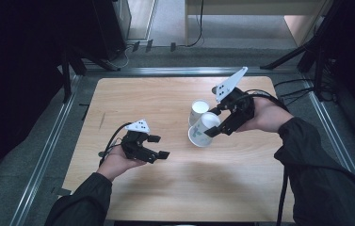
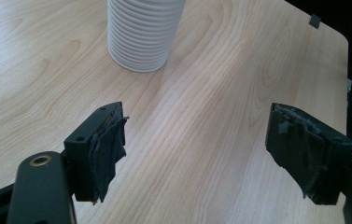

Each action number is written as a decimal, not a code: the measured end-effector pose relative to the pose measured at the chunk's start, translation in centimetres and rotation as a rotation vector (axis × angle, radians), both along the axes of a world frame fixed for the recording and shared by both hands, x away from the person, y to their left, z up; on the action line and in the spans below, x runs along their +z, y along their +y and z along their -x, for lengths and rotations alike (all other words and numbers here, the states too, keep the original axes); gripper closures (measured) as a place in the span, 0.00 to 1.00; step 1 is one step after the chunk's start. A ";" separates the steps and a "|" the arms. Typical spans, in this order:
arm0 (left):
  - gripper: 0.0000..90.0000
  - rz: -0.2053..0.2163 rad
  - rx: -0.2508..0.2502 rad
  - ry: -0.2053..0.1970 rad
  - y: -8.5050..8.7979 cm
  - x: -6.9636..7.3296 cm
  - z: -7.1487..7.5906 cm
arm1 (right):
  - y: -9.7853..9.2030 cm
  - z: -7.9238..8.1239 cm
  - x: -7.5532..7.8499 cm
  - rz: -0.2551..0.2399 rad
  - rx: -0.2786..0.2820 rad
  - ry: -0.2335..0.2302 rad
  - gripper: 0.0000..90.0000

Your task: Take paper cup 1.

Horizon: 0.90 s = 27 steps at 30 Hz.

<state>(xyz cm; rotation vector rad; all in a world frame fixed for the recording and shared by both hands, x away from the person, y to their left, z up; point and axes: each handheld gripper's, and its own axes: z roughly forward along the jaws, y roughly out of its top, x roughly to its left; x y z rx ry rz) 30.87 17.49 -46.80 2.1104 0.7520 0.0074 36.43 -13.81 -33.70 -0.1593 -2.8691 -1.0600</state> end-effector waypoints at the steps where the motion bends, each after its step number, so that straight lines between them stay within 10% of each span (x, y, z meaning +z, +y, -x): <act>1: 0.22 0.001 -0.001 0.000 0.0 0.0 0.0 | 0.0 0.1 -0.4 -0.006 0.002 0.008 0.39; 27: 0.16 0.037 -0.070 -0.029 -0.5 0.5 0.4 | -1.1 1.5 -7.9 -0.221 -0.058 0.079 0.39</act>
